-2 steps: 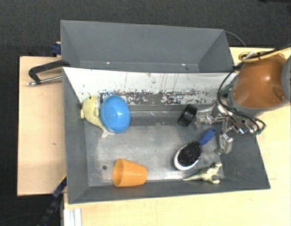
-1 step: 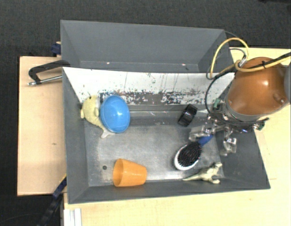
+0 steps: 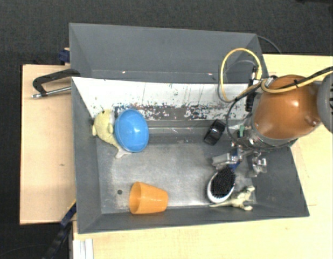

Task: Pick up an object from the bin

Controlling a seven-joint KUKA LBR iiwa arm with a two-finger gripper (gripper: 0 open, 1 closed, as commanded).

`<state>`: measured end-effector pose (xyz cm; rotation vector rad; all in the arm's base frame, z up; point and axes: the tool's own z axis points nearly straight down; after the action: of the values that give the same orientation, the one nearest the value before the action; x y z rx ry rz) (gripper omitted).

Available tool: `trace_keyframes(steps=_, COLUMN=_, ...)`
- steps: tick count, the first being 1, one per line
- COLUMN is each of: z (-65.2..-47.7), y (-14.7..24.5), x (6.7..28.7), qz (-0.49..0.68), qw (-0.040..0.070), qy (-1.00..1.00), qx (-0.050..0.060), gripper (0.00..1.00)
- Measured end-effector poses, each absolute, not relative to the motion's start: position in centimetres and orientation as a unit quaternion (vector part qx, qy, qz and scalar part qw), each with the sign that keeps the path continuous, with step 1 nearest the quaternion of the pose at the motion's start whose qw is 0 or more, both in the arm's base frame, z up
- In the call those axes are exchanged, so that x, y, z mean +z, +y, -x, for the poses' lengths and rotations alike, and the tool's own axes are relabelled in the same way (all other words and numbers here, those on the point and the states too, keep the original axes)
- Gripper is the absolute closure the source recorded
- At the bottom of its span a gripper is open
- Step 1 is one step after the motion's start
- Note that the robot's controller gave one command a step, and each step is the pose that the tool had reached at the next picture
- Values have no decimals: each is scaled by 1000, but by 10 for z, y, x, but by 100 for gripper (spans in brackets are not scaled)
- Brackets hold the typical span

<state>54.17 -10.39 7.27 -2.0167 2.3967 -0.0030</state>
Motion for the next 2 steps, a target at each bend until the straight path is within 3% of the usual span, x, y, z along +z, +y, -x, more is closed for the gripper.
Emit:
trace_keyframes(steps=1, z=-572, y=-138, x=71, qz=718, qw=5, qy=696, qx=4, gripper=0)
trace_keyframes(steps=2, z=-572, y=-133, x=70, qz=719, qw=8, qy=695, qx=7, gripper=100)
